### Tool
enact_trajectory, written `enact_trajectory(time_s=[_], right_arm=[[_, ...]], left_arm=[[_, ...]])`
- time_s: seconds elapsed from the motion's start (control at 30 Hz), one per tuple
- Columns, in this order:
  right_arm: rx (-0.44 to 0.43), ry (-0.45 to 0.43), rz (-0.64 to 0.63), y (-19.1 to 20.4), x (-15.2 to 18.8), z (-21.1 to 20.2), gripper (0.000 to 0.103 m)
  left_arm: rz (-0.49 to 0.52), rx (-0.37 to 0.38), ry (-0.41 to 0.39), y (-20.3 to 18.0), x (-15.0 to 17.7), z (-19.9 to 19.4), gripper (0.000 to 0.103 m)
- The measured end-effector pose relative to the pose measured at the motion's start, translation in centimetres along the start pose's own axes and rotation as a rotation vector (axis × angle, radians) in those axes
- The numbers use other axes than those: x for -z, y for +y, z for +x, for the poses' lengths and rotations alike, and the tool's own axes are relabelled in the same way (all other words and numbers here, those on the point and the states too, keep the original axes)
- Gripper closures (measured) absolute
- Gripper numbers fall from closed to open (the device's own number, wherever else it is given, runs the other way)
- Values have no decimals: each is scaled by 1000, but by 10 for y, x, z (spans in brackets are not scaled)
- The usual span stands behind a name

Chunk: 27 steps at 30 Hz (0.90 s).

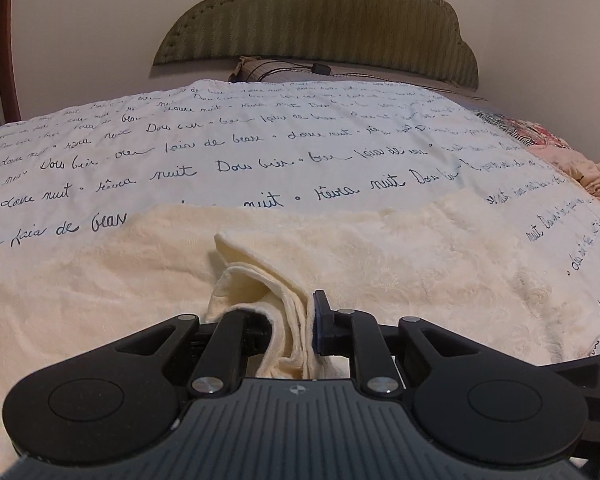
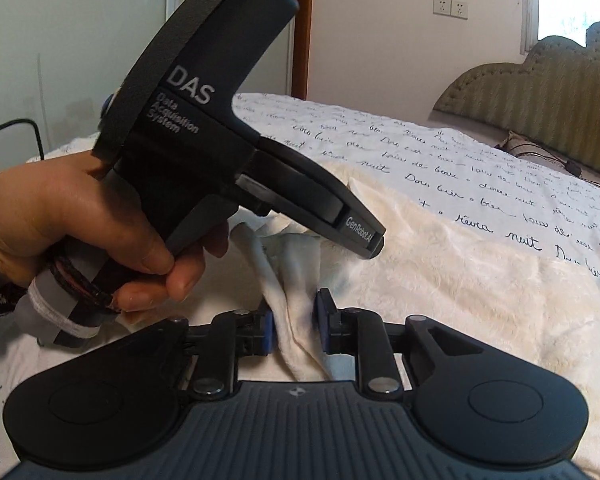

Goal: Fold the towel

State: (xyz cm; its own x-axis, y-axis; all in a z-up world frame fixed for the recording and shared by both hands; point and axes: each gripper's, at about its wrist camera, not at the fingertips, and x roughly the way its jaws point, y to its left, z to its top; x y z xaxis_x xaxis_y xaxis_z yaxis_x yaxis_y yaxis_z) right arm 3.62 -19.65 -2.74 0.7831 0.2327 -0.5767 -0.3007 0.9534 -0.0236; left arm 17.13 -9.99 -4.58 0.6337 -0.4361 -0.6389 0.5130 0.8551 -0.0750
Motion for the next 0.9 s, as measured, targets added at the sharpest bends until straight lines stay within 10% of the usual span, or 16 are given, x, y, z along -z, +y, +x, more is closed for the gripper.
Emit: enact_trajectory(time_s=[0.27, 0.57, 0.9], right_arm=[[21, -82, 143, -65, -1, -63, 81], [101, 52, 297, -106, 35, -59, 81], [145, 57, 220, -85, 35, -66, 81]], left_arm=[[-5, 5, -11, 4, 2, -2, 83], [14, -4, -35, 1, 3, -8, 83], [-49, -94, -33, 14, 0, -27, 53]])
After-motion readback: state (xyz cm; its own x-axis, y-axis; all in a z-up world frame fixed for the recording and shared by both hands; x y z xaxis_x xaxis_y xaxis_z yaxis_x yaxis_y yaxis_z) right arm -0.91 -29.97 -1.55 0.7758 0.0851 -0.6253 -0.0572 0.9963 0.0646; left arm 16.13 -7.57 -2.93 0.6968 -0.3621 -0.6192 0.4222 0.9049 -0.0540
